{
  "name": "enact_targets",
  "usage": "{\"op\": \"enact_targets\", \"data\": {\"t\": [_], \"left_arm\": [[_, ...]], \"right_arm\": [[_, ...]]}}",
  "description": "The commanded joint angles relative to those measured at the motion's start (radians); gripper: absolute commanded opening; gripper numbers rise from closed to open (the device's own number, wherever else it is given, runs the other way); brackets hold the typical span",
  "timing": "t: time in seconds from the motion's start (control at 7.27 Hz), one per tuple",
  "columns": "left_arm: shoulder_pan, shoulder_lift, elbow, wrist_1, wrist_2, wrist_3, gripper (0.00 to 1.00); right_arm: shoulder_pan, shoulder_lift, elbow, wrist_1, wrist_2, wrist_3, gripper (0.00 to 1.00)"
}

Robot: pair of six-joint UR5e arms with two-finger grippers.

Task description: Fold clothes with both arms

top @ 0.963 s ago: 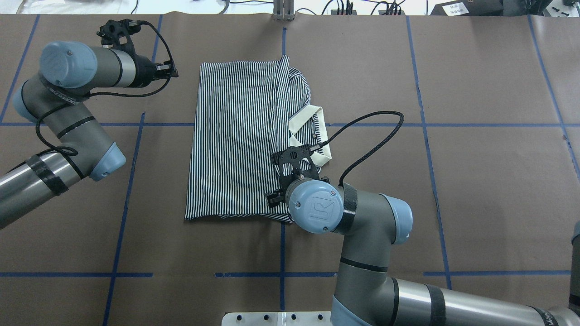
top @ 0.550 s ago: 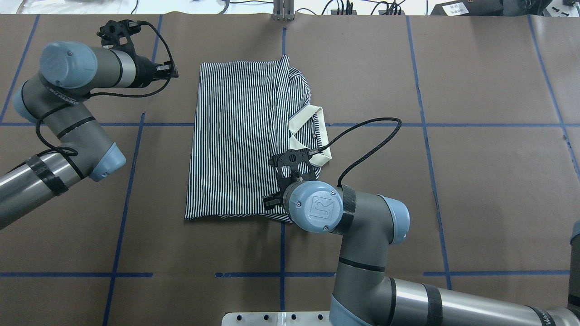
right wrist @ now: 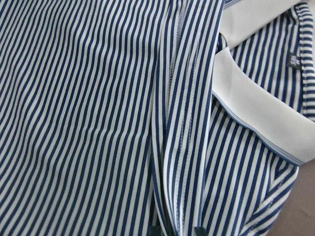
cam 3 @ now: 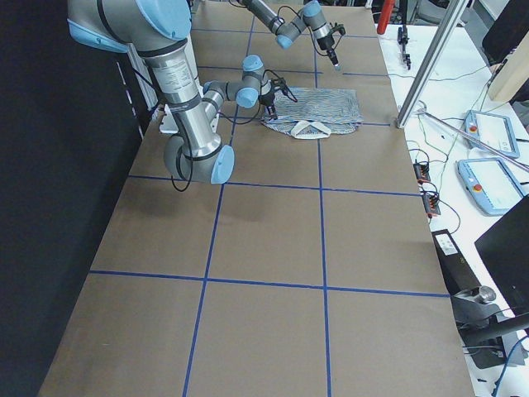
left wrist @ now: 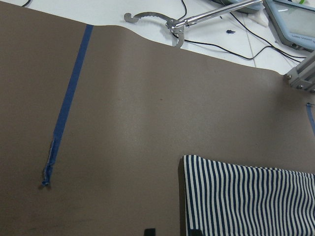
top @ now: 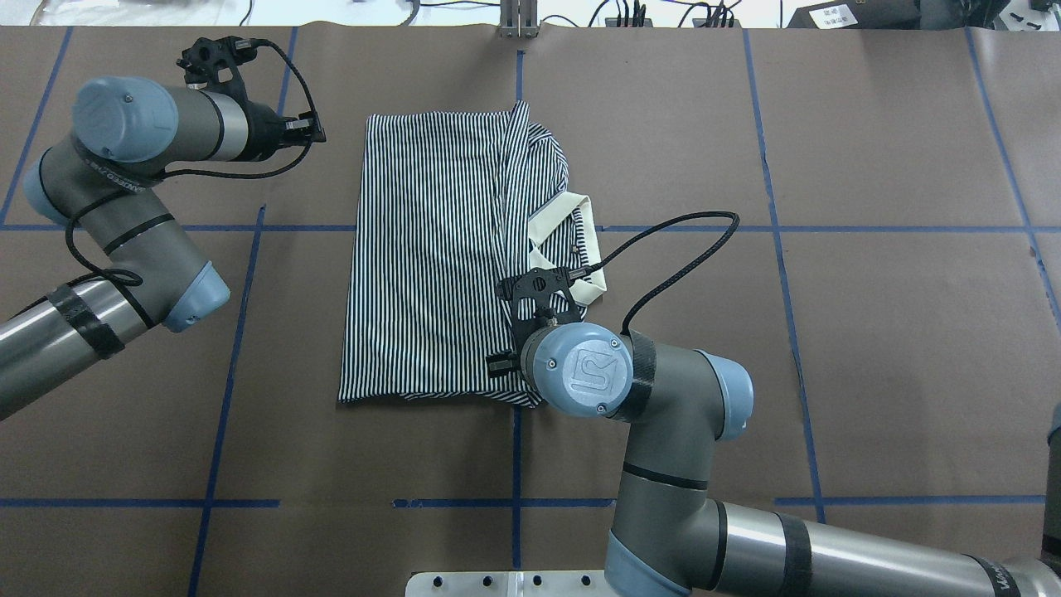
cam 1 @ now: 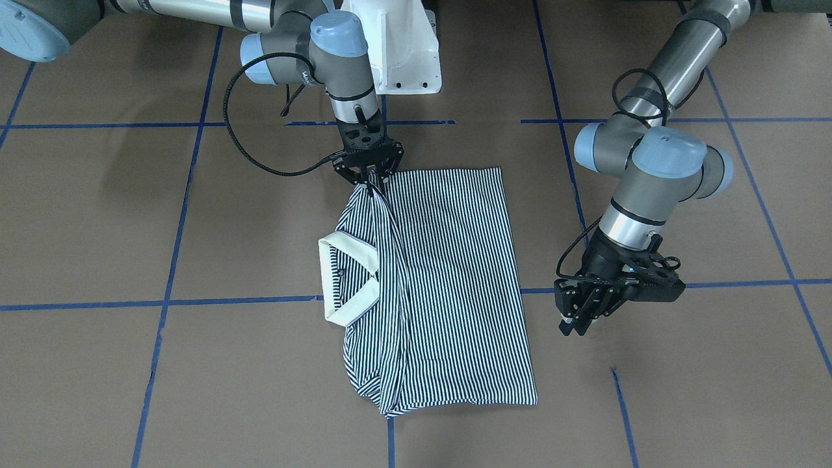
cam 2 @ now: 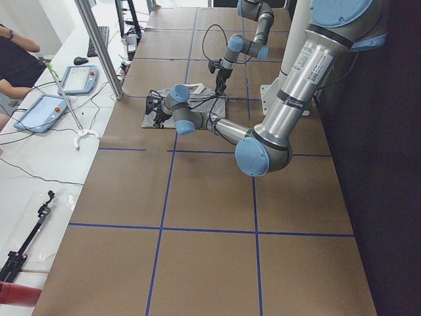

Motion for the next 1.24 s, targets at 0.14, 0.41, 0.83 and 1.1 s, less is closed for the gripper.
{"op": "enact_targets", "data": {"t": [0.14, 0.41, 0.83, 1.1], "left_arm": [[0.0, -0.001, 0.001, -0.001, 0.0, -0.001, 0.36], [0.002, -0.001, 0.001, -0.001, 0.0, -0.001, 0.37], [0.002, -0.001, 0.001, -0.001, 0.0, -0.001, 0.37], [0.002, -0.001, 0.001, -0.001, 0.002, -0.001, 0.37]], "right_arm": [[0.029, -0.016, 0.007, 0.002, 0.065, -0.014, 0.0], [0.028, -0.11, 0.091, 0.003, 0.082, -0.015, 0.0], [0.023, -0.104, 0.079, 0.0, 0.071, 0.001, 0.99], [0.071, -0.087, 0.076, -0.001, 0.08, 0.0, 1.0]]}}
